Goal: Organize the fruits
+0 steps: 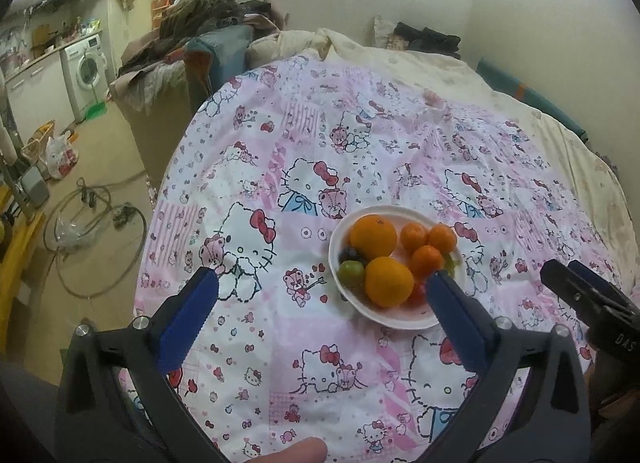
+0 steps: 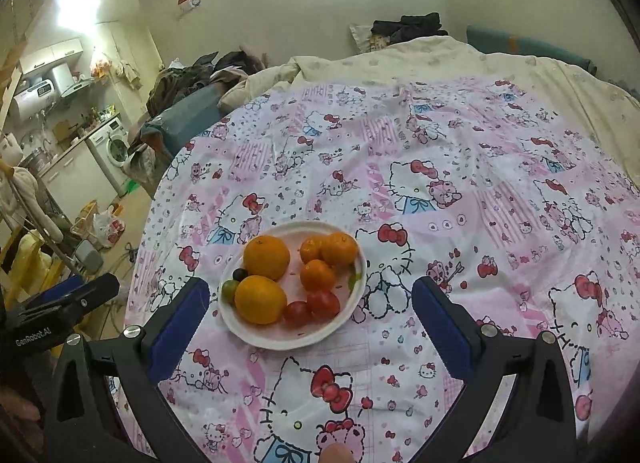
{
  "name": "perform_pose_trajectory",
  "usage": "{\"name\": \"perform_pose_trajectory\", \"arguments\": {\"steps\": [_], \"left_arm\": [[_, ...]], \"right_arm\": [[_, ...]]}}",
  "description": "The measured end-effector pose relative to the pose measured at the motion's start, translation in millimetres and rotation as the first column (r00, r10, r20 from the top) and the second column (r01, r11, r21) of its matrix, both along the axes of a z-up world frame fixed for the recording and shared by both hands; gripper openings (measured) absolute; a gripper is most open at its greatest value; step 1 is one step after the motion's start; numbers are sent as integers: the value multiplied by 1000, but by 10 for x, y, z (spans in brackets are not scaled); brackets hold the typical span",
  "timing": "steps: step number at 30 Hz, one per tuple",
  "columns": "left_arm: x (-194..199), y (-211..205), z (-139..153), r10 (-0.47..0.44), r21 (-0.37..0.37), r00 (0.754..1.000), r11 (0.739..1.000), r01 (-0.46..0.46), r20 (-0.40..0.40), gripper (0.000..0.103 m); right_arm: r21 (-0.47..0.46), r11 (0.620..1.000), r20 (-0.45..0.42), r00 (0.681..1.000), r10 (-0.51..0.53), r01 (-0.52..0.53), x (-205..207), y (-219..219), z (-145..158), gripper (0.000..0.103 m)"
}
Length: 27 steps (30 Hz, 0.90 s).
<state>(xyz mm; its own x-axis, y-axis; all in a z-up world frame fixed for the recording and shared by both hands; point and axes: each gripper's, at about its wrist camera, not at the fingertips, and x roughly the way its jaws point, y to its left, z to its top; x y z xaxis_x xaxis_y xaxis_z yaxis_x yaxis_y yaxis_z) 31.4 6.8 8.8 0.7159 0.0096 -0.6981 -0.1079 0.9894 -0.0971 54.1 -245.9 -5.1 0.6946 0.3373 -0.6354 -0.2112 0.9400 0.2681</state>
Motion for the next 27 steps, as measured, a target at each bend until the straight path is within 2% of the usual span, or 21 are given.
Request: {"name": "perform_pose_trajectory", "arguments": {"steps": [27], "left_arm": [[-39,-85,-3,-28,7,1000,1000,28,2,103]], "right_arm": [[-25,1000,-18,1000,16,-17,0,68,-28,103]]}}
